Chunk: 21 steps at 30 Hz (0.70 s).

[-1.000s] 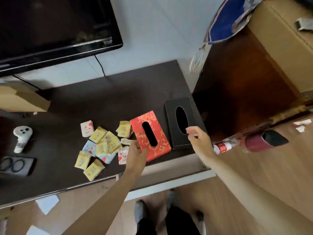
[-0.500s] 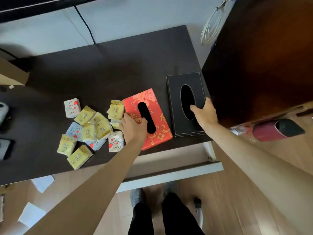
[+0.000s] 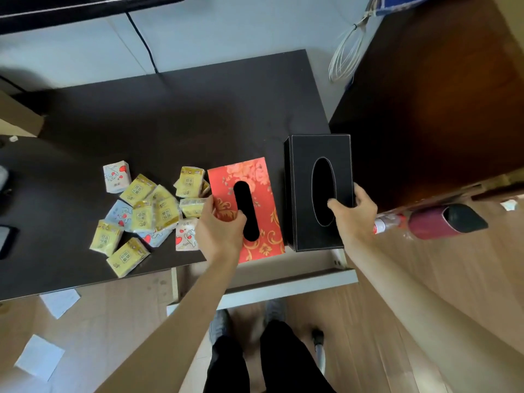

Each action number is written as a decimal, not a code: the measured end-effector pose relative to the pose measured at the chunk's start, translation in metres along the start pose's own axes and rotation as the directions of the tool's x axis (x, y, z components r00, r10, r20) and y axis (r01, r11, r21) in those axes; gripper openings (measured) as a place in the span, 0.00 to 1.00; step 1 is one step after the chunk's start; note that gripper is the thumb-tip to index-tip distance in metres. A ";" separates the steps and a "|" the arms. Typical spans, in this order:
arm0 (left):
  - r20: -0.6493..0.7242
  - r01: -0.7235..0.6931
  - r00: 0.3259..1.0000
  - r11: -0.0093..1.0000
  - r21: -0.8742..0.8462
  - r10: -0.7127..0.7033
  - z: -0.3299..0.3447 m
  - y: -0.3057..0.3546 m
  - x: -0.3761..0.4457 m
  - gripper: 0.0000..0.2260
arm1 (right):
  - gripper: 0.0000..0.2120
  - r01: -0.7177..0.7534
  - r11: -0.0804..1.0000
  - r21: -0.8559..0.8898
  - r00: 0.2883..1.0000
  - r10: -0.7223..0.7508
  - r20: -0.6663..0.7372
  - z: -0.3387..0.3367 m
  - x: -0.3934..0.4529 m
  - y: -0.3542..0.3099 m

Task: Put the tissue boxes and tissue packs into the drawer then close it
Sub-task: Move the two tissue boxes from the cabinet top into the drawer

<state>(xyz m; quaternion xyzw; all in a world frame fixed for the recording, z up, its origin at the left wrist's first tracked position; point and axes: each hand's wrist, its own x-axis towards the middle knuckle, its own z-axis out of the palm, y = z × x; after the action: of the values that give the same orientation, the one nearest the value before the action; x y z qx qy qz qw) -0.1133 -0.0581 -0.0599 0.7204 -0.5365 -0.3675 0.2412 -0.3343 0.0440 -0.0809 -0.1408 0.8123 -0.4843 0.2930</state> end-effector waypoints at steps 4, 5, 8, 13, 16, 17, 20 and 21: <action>-0.023 0.073 0.997 0.994 -0.082 -0.075 0.001 -0.035 -0.035 0.30 | 0.25 -0.001 0.999 0.041 1.000 0.001 0.013 -0.006 -0.028 0.024; -0.021 0.092 0.995 0.992 -0.090 -0.095 0.001 -0.044 -0.042 0.31 | 0.25 -0.003 0.999 0.050 1.000 0.002 0.021 -0.006 -0.034 0.029; -0.035 0.120 0.992 0.989 -0.082 -0.124 0.006 -0.065 -0.061 0.31 | 0.26 0.001 0.999 0.041 1.000 -0.002 0.018 -0.004 -0.048 0.043; -0.019 0.081 0.996 0.994 -0.079 -0.083 0.008 -0.081 -0.077 0.30 | 0.27 0.033 0.999 0.008 0.999 -0.033 -0.022 0.000 -0.068 0.059; -0.018 0.081 0.996 0.994 -0.068 -0.082 0.007 -0.089 -0.081 0.30 | 0.28 0.058 0.998 -0.012 0.998 -0.058 -0.016 0.000 -0.073 0.064; -0.017 0.085 0.996 0.994 -0.071 -0.086 0.007 -0.091 -0.082 0.29 | 0.28 0.068 0.997 -0.023 0.998 -0.068 -0.012 0.000 -0.074 0.065; 0.000 0.101 0.995 0.993 -0.065 -0.101 0.006 -0.097 -0.085 0.29 | 0.28 0.075 0.996 -0.051 0.997 -0.075 0.005 -0.003 -0.077 0.070; 0.008 0.106 0.994 0.993 -0.058 -0.106 0.005 -0.099 -0.087 0.29 | 0.28 0.072 0.996 -0.061 0.997 -0.071 0.007 -0.004 -0.079 0.071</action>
<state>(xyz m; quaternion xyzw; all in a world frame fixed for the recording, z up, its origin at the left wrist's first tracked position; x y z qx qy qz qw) -0.0721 0.0548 -0.1130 0.7396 -0.4871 -0.3970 0.2410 -0.2707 0.1223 -0.1145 -0.1799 0.8203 -0.4692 0.2731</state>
